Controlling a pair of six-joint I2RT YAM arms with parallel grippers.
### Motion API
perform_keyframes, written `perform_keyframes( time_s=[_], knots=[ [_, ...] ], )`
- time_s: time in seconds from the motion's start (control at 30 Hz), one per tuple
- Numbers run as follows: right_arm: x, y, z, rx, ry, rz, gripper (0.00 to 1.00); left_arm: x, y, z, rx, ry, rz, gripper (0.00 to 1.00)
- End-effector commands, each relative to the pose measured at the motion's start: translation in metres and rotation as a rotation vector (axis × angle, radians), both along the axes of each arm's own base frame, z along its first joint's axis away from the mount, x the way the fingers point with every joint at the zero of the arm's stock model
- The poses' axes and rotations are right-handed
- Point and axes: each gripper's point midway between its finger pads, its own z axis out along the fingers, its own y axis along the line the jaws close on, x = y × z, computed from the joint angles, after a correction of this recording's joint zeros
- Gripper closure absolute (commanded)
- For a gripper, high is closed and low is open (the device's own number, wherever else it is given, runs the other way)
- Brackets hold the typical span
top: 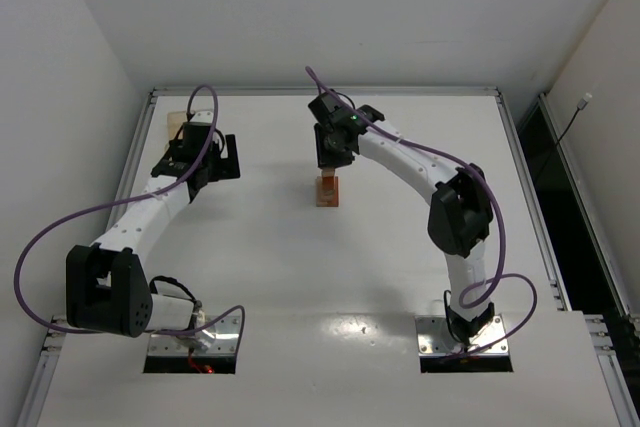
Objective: Build the wood block tower
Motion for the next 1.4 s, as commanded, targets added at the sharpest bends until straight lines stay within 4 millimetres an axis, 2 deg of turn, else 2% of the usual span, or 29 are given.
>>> perform_keyframes(
  time_s=[0.0, 0.17, 0.37, 0.5, 0.77, 1.13, 1.23, 1.27, 1.37],
  knots=[
    [0.0049, 0.0037, 0.0033, 0.032, -0.009, -0.011, 0.95, 0.0154, 0.0010, 0.0221, -0.021, -0.073, 0.012, 0.00],
    [0.0022, 0.0040, 0.0000, 0.034, 0.004, -0.006, 0.81, 0.0154, 0.0010, 0.0221, -0.021, -0.073, 0.012, 0.00],
    [0.0029, 0.0066, 0.0009, 0.045, 0.001, -0.001, 0.77, 0.0154, 0.0010, 0.0221, -0.021, -0.073, 0.012, 0.00],
    [0.0012, 0.0053, -0.0024, 0.040, 0.008, -0.001, 0.69, 0.0154, 0.0010, 0.0221, -0.021, -0.073, 0.012, 0.00],
    [0.0031, 0.0027, -0.0023, 0.027, -0.001, -0.010, 0.72, 0.0154, 0.0010, 0.0221, -0.021, -0.073, 0.012, 0.00],
    [0.0024, 0.0001, -0.0011, 0.021, -0.006, -0.015, 0.71, 0.0154, 0.0010, 0.0221, -0.021, -0.073, 0.012, 0.00],
    [0.0024, 0.0001, -0.0011, 0.021, -0.006, -0.015, 0.66, 0.0154, 0.0010, 0.0221, -0.021, -0.073, 0.012, 0.00],
    [0.0024, 0.0001, -0.0011, 0.021, -0.006, -0.015, 0.59, 0.0154, 0.0010, 0.0221, -0.021, -0.073, 0.012, 0.00],
    [0.0014, 0.0014, -0.0012, 0.027, -0.001, -0.010, 0.51, 0.0154, 0.0010, 0.0221, -0.021, -0.073, 0.012, 0.00]
  ],
)
